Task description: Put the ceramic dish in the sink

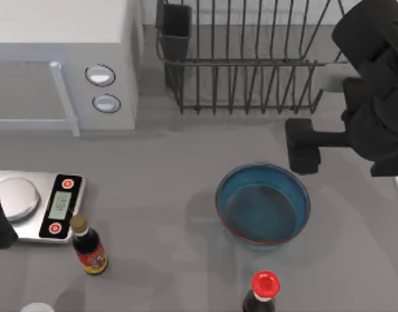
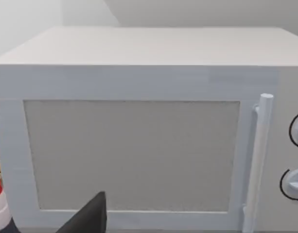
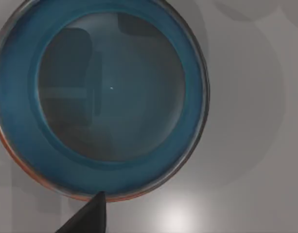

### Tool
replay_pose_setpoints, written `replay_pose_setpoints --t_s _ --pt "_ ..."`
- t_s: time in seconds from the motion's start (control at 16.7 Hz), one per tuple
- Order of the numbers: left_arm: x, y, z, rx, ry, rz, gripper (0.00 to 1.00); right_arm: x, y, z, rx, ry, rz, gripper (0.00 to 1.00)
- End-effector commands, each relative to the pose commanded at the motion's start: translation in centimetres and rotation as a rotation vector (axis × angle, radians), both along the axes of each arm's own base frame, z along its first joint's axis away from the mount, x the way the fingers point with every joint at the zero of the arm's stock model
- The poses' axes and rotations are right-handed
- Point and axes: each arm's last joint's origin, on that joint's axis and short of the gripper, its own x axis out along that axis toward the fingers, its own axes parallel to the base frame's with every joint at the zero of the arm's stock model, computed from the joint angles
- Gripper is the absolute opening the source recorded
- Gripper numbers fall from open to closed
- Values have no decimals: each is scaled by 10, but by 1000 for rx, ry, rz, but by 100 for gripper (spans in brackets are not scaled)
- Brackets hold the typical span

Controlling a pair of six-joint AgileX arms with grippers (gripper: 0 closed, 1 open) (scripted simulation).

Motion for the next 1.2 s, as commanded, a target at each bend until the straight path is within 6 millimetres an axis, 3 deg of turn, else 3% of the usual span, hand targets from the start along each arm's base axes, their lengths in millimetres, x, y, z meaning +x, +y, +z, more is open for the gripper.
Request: replay_pose_setpoints --t_s 0.36,0.84,1.2 --pt "0 0 0 0 0 0 100 49 26 -24 -107 210 -38 100" --pt "0 0 0 0 0 0 100 53 27 -32 -117 229 -41 100" --pt "0 0 0 0 0 0 100 57 29 -96 -112 222 -43 100"
